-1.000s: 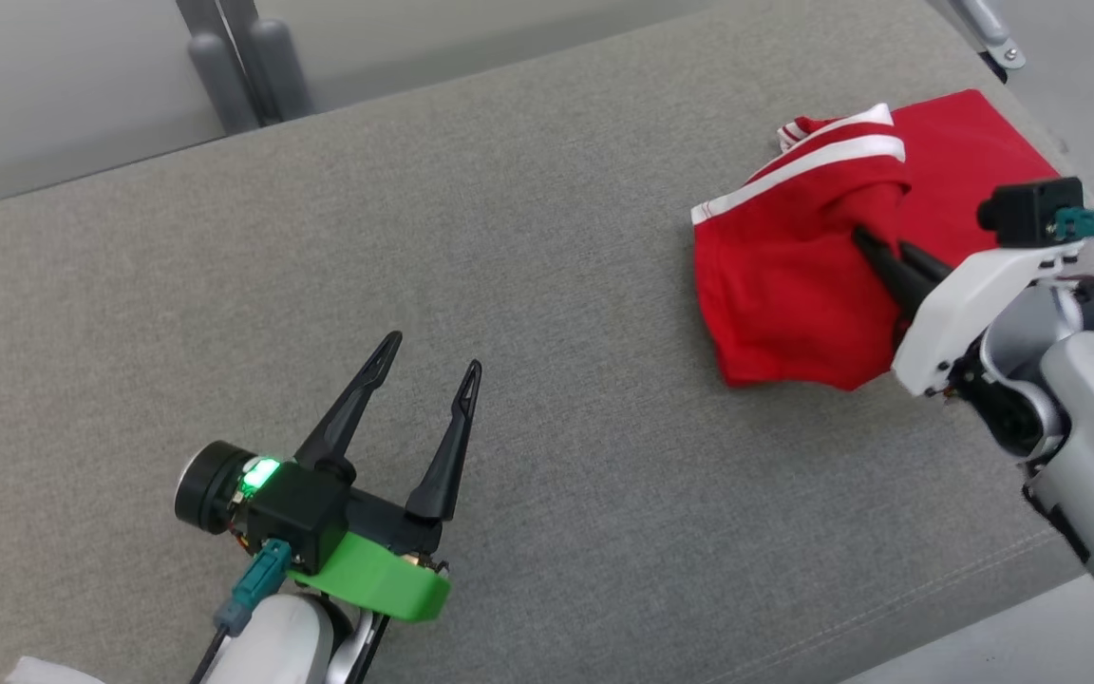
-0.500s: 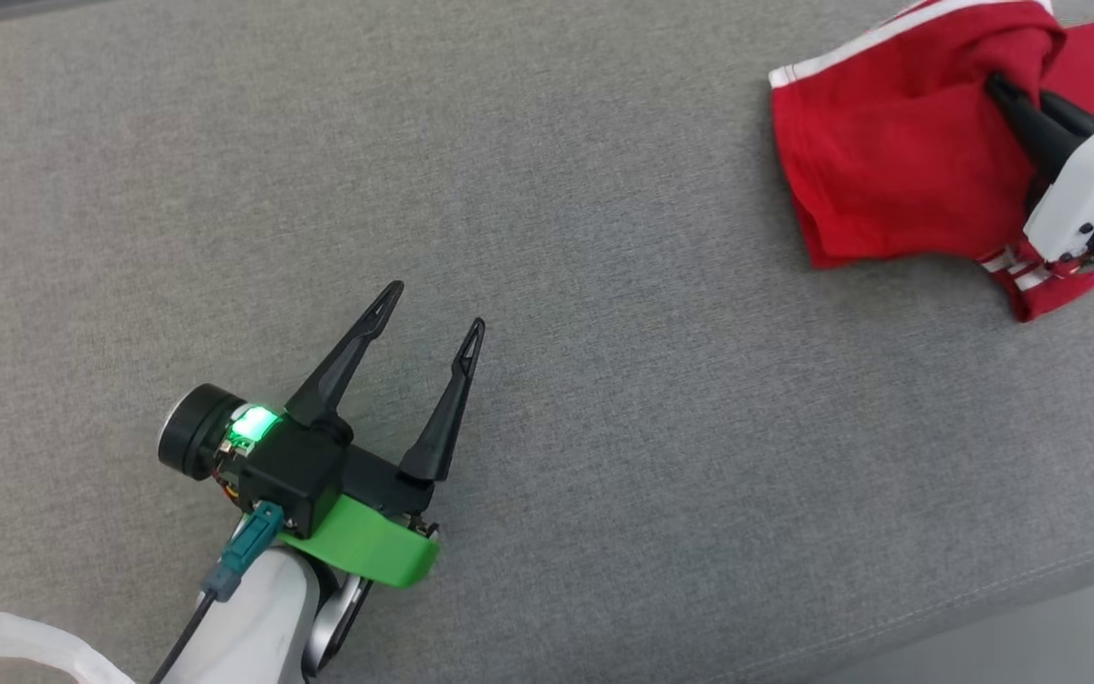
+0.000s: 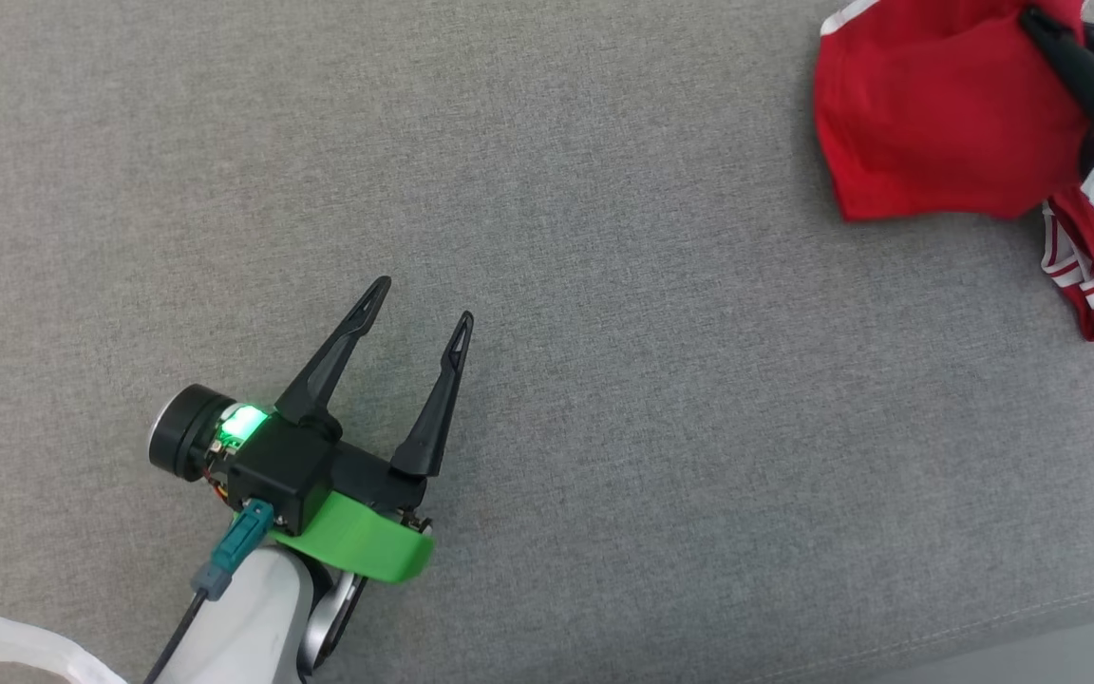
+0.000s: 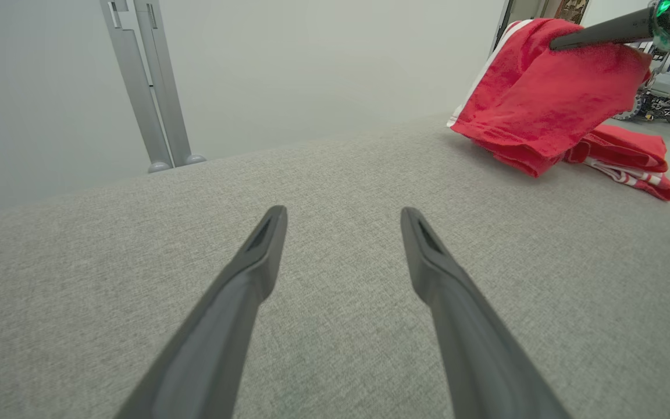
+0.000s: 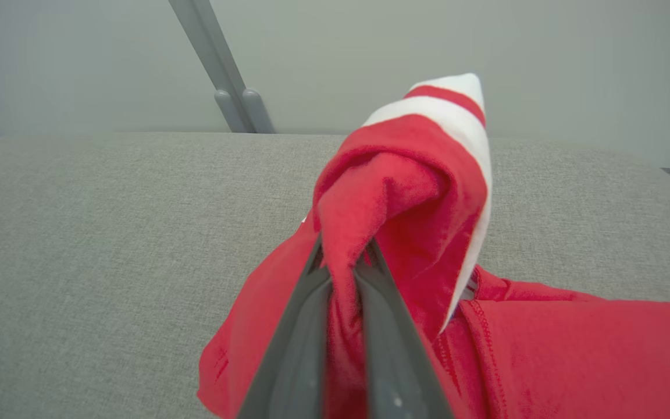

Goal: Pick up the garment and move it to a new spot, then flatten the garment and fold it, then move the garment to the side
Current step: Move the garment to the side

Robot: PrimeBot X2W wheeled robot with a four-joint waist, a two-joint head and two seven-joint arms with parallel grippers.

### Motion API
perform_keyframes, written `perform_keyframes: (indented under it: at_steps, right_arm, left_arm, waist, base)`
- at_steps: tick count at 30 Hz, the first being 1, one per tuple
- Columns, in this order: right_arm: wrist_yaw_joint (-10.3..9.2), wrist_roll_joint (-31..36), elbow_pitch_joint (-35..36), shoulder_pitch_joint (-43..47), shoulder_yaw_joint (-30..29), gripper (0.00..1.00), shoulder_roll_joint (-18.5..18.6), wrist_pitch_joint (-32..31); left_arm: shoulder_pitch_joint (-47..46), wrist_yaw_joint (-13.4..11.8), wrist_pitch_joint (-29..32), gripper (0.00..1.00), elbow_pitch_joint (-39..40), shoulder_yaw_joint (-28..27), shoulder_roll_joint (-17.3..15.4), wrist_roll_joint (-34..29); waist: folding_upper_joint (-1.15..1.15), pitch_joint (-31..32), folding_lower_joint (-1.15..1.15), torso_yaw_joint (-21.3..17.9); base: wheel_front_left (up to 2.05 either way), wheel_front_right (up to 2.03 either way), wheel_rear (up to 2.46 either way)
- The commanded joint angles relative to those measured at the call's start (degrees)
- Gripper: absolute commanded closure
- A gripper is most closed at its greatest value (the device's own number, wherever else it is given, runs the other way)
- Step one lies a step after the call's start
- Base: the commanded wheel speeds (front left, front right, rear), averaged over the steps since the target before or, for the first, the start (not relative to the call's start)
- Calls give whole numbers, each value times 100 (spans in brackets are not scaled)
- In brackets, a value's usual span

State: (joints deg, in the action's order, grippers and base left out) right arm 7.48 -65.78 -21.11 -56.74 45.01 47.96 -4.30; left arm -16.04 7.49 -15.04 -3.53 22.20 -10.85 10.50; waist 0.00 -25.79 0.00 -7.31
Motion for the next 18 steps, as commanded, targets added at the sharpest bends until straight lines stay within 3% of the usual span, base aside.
perform_keyframes:
  at_steps: [1, 7, 18]
  right_arm:
    - [3, -102, 56, 38, -2, 100, 109, 124]
    - [3, -482, -58, 363, 283, 100, 482, 88]
    - [2, -381, -1702, 319, 550, 100, 354, 260]
  left_arm:
    - [61, -1, -16, 0, 13, -31, 0, -8]
    - [48, -1, -16, 0, 32, -42, -42, -9]
    - [-27, -2, -16, 0, 16, -1, -187, 47]
  waist:
    - [0, 15, 0, -21]
    - [0, -24, 0, -101]
    - [0, -207, 0, -62]
  base:
    - [0, 0, 0]
    - [0, 0, 0]
    - [0, 0, 0]
